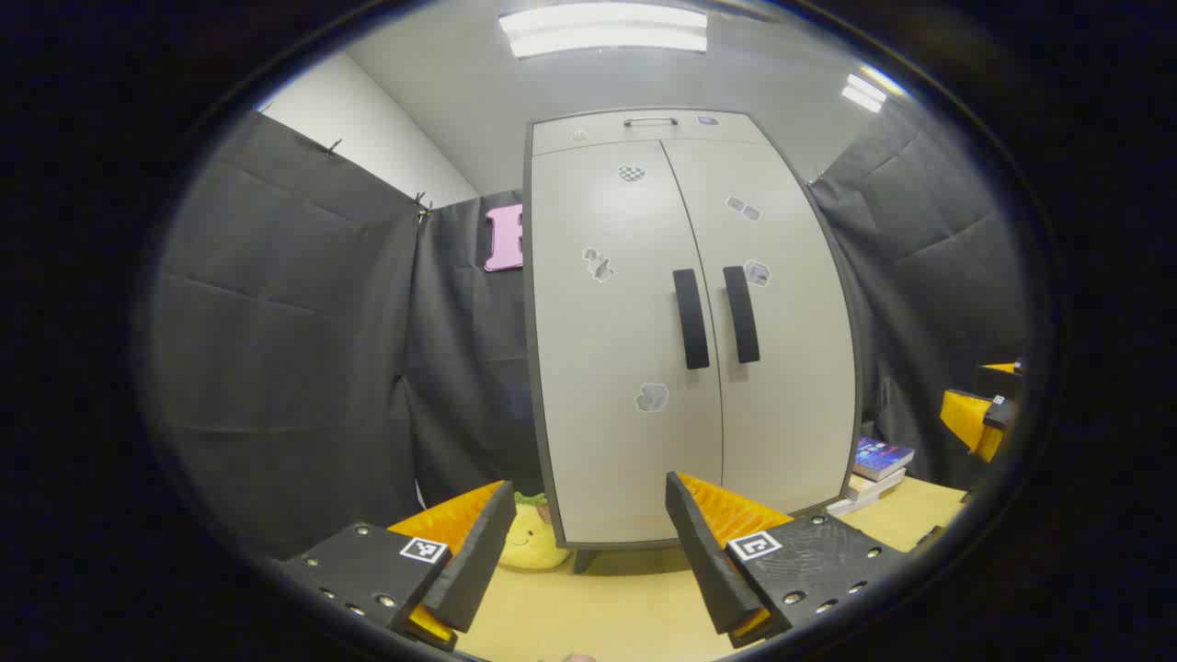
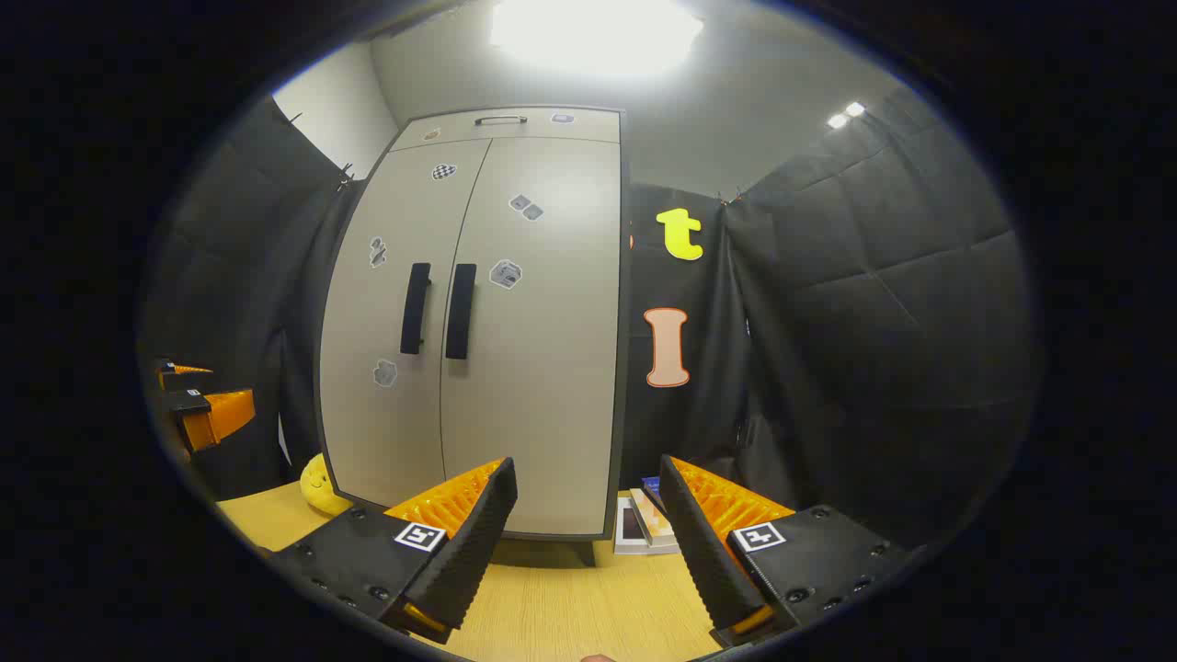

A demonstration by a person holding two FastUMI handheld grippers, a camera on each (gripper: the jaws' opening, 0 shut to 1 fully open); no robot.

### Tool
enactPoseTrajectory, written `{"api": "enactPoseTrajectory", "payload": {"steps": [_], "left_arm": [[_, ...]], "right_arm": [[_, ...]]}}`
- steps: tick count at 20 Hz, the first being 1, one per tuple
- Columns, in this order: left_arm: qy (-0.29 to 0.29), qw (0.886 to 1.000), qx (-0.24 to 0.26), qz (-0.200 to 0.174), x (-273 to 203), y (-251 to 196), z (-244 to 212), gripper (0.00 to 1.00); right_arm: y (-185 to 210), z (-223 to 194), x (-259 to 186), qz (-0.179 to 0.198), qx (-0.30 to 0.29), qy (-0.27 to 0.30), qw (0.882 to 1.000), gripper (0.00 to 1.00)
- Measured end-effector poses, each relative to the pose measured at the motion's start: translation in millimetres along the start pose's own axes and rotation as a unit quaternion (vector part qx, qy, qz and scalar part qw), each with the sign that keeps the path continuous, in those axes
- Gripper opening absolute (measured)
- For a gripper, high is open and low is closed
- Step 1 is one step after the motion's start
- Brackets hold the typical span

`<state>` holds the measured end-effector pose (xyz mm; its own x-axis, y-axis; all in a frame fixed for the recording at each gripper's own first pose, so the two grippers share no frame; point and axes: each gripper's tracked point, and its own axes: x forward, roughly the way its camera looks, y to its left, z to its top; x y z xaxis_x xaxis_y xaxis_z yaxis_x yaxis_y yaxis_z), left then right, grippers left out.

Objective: Open the right door of the double-door shoe cabinet with the right hand, and open the left door with the left hand.

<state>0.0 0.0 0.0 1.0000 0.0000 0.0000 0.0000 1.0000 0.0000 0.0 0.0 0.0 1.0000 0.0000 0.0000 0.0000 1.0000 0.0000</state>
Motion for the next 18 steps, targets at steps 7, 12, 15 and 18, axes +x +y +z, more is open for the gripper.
{"api": "enactPoseTrajectory", "payload": {"steps": [7,12,15,18], "left_arm": [[-0.006,1.000,0.002,-0.004,-3.3,-10.4,5.6,0.94],[-0.013,1.000,0.004,-0.006,-1.7,-14.0,13.1,0.94],[-0.025,1.000,0.004,-0.006,-2.5,-13.8,21.9,0.94],[-0.027,1.000,-0.001,-0.004,-4.1,-10.2,23.8,0.94]], "right_arm": [[-4.8,1.8,3.7,0.003,-0.001,-0.002,1.000,0.98],[-1.1,4.7,9.6,0.008,0.002,-0.002,1.000,0.97],[1.6,7.5,12.8,0.010,0.001,-0.001,1.000,0.98],[7.0,13.4,17.3,0.015,0.005,-0.006,1.000,0.98]]}}
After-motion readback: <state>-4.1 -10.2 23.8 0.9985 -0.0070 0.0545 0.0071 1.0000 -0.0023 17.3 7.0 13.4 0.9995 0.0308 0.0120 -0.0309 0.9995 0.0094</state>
